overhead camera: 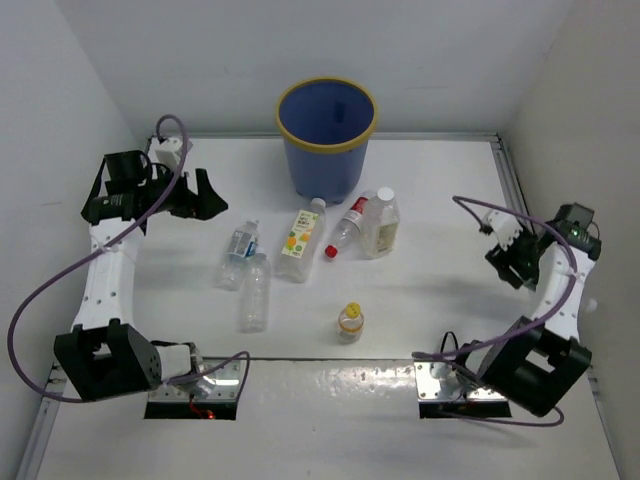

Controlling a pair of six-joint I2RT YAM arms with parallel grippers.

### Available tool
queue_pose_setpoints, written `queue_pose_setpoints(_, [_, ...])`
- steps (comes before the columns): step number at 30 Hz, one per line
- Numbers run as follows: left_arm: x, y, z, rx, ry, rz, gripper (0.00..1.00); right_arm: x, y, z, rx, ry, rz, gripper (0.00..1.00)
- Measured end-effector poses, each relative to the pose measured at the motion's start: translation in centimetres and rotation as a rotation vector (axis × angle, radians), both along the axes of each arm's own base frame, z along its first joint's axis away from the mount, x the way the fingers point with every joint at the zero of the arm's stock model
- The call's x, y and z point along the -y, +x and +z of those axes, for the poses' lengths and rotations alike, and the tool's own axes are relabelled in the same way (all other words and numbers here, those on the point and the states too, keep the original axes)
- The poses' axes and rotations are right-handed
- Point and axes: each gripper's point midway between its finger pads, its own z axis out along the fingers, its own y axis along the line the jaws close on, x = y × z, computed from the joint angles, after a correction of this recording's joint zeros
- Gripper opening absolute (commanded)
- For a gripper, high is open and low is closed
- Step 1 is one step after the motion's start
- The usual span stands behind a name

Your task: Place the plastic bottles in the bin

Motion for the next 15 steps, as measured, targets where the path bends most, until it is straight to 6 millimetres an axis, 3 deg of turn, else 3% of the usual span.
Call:
queue_pose_setpoints(3, [0.9, 0.0, 3.0, 0.104, -0.041, -0.021, 0.86, -3.0, 3.2, 6.0, 0.154, 0.06, 0.018, 0.14])
queue_pose_setpoints(9, [3.9, -1.3, 10.5, 0.34, -0.168, -0.112, 0.85, -12.0, 6.8, 17.5, 0.374, 0.342, 0.041, 0.1])
queue_pose_setpoints(15, [10.7, -4.8, 16.4, 0.503, -0.288, -0.349, 0.86, -21.4, 9.0, 28.5, 0.441, 0.784, 0.035, 0.07])
